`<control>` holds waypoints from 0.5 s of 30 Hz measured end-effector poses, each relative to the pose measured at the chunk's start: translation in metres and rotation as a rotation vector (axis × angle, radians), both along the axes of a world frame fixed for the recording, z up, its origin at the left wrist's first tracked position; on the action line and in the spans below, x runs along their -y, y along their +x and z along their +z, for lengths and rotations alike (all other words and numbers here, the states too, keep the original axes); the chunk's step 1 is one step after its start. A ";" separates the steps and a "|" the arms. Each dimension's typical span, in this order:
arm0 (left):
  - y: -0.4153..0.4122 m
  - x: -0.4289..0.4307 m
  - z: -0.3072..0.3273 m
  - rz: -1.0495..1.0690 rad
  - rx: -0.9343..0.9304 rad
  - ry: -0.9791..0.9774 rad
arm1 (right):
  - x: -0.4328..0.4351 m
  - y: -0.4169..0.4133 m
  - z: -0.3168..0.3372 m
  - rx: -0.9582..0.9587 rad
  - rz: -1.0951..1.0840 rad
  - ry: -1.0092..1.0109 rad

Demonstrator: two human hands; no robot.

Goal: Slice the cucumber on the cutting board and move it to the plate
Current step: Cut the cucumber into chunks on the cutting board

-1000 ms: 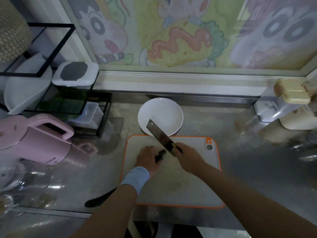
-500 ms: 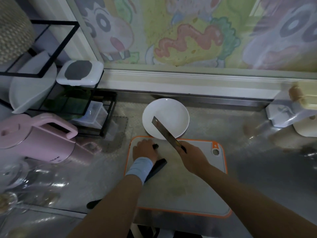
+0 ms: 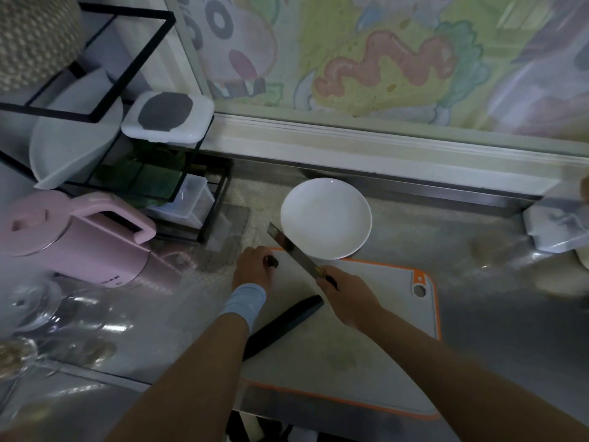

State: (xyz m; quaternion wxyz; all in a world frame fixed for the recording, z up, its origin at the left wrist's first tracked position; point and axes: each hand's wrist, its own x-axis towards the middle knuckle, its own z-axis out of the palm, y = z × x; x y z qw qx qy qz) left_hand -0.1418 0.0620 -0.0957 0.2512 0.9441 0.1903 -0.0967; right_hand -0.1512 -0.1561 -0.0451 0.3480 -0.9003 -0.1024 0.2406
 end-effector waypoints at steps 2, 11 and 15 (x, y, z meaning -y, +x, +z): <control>-0.003 -0.002 0.005 0.026 -0.019 -0.036 | 0.001 0.001 0.000 -0.003 0.008 -0.009; -0.055 0.008 0.049 -0.219 -0.213 -0.073 | 0.015 -0.018 0.013 0.009 0.003 -0.090; -0.079 0.018 0.041 -0.467 -0.393 0.072 | 0.021 -0.029 0.020 0.005 0.010 -0.136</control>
